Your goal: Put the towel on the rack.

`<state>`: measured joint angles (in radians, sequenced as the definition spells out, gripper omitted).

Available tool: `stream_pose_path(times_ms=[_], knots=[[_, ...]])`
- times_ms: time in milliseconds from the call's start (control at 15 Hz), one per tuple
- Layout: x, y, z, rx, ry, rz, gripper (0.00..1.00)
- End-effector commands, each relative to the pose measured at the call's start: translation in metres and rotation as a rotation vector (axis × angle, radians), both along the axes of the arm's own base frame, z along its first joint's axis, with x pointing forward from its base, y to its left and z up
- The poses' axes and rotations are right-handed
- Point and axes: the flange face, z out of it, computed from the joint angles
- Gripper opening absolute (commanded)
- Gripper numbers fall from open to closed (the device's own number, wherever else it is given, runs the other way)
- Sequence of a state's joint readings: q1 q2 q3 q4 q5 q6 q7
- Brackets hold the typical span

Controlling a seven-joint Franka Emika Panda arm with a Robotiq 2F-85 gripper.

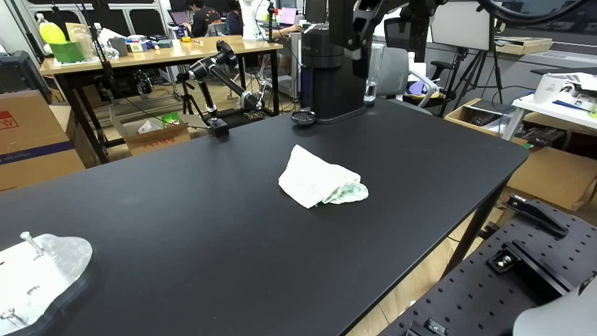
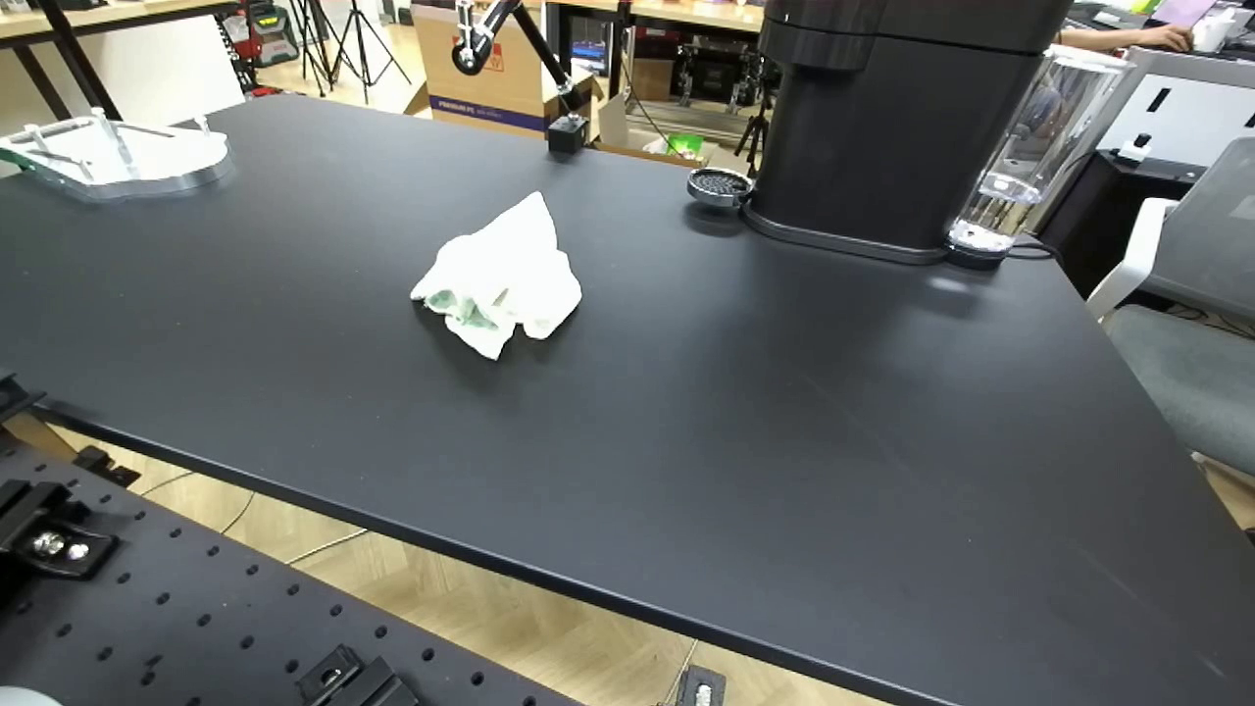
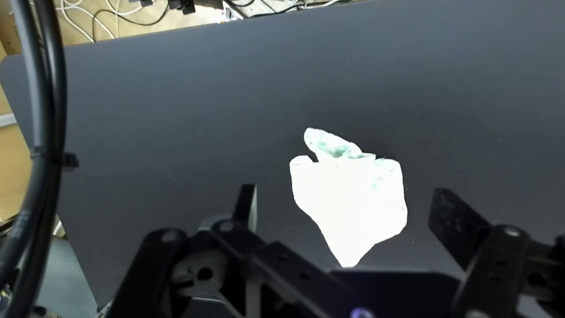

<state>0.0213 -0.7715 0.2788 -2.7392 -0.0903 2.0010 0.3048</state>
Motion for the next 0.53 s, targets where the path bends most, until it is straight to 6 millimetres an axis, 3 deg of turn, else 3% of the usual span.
stream_pose_path(times_ms=[0, 467], knots=[[0.035, -0.032, -0.011, -0.011, -0.043, 0.079, 1.00], [0.110, -0.069, -0.041, 0.029, -0.037, 0.483, 1.00]])
